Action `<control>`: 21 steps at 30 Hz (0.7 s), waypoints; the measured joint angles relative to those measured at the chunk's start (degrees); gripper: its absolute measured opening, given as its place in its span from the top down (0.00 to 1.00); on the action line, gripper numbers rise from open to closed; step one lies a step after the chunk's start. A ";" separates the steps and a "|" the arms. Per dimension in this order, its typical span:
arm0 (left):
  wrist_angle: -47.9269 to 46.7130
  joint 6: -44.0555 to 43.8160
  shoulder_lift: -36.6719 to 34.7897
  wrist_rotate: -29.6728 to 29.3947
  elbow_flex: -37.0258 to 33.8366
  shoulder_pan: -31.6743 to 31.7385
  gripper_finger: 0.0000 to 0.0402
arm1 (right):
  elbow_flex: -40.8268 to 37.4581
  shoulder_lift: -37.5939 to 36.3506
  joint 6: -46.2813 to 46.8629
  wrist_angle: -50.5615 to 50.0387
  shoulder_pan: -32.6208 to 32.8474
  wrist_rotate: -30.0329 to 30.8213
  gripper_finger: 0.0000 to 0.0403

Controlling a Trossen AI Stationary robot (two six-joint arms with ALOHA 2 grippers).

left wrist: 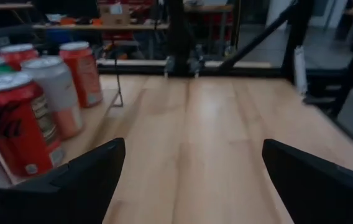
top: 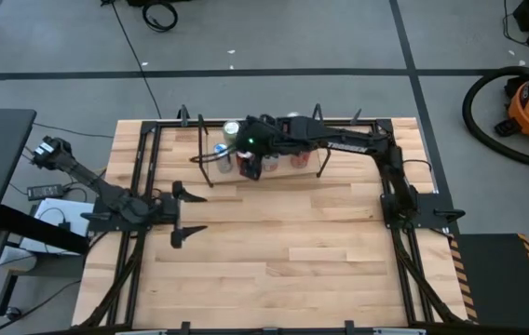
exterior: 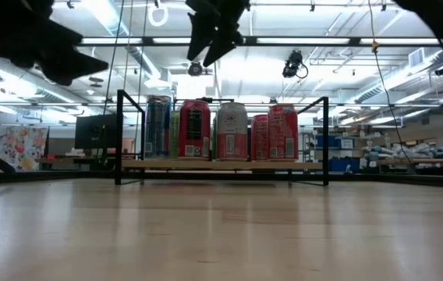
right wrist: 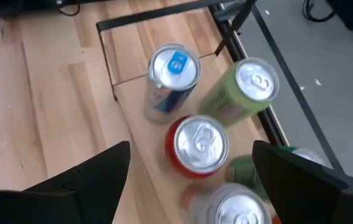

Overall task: Place canned beverage on shelf
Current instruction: Return to Home Position

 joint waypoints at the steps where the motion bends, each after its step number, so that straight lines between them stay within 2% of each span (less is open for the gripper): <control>1: -1.00 0.00 -1.90 -0.25 0.00 -0.57 0.03 | -2.41 -0.97 0.36 1.27 0.51 0.62 0.13; 6: -5.71 -0.25 -9.21 -0.83 0.00 -3.27 0.03 | -20.46 -8.41 1.23 13.45 3.30 1.71 0.14; 12: -7.54 -0.29 -11.01 -2.41 0.00 -3.70 0.03 | -46.33 -20.78 1.74 36.79 5.71 -0.45 0.14; 14: -5.84 -0.70 -10.76 -2.71 -0.52 -2.97 0.03 | -53.87 -24.04 2.09 43.01 6.48 -0.81 0.14; 17: 1.88 -0.23 -10.45 -3.56 -4.38 -1.43 0.03 | -63.59 -29.65 4.07 52.65 7.81 -1.07 0.14; 21: 2.32 1.73 -13.50 -4.00 -4.78 -0.68 0.03 | -75.98 -37.43 5.35 62.86 9.29 -1.19 0.14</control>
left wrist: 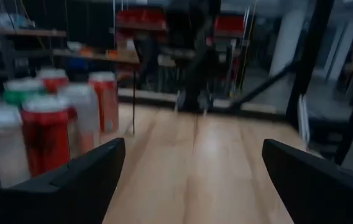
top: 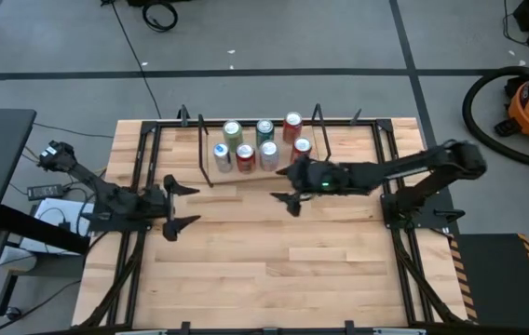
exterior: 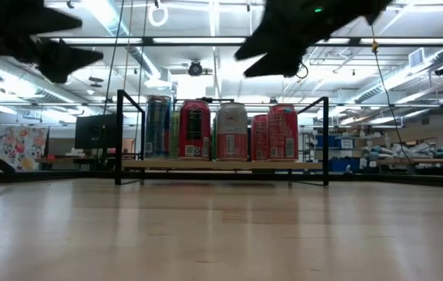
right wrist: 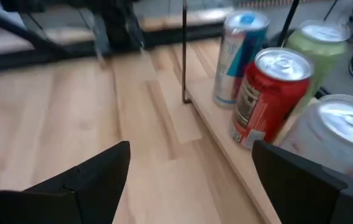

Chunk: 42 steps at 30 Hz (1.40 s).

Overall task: Place canned beverage on shelf
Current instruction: Return to Home Position

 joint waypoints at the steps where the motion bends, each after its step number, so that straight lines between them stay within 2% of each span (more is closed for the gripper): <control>1: 0.01 0.80 -1.05 -0.03 0.36 -0.04 0.03 | -2.60 -2.36 0.40 2.30 0.17 -0.08 0.14; 6: -6.13 2.53 -6.96 -3.16 0.67 -0.05 0.03 | -16.00 -13.04 3.30 10.04 0.21 -3.75 0.14; 11: -10.93 2.48 -12.99 -4.46 0.74 0.03 0.03 | -26.69 -24.12 4.91 16.22 0.23 -3.97 0.14; 17: -12.88 2.49 -19.12 -4.26 0.60 0.03 0.03 | -34.73 -36.44 6.68 16.57 0.06 -1.56 0.14; 22: -10.38 -0.70 -19.94 -4.02 -3.19 0.61 0.03 | -41.08 -44.02 6.87 20.40 0.03 -1.30 0.14; 25: -10.52 -2.77 -19.70 -3.96 -3.26 1.97 0.03 | -46.51 -45.98 8.44 28.72 -0.33 -0.70 0.14; 28: -6.80 2.86 -19.70 -3.07 -3.26 2.82 0.03 | -52.01 -46.05 10.90 37.42 -1.56 -0.56 0.14; 35: -6.09 17.70 -19.50 -2.78 -3.26 5.29 0.03 | -52.81 -46.06 9.52 39.12 -3.72 -3.97 0.14; 38: -4.68 18.39 -19.52 -2.77 -3.26 6.46 0.02 | -52.81 -46.13 9.13 39.68 -4.72 -3.08 0.14; 42: -2.92 14.78 -19.53 -2.76 -3.26 6.82 0.02 | -52.81 -45.87 9.65 38.25 -5.21 0.32 0.14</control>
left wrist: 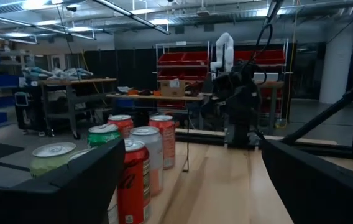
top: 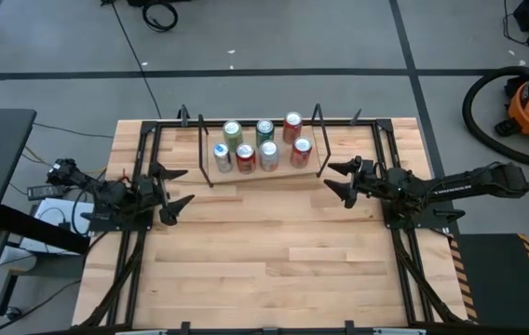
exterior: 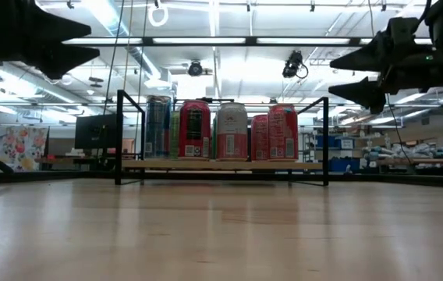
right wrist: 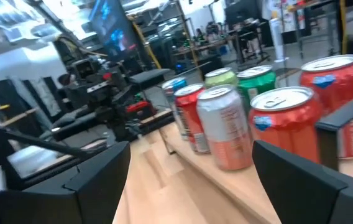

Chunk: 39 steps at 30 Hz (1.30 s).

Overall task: Place canned beverage on shelf
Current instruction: Return to Home Position

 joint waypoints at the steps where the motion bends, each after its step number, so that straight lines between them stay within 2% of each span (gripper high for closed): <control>1: -0.04 -0.41 -0.02 0.00 0.00 0.00 0.02 | 0.00 0.07 -0.46 -0.05 -0.07 0.25 0.14; 39: -0.15 -0.47 0.00 0.06 -0.02 0.00 0.02 | 0.00 0.11 -2.35 0.10 -0.07 0.00 0.14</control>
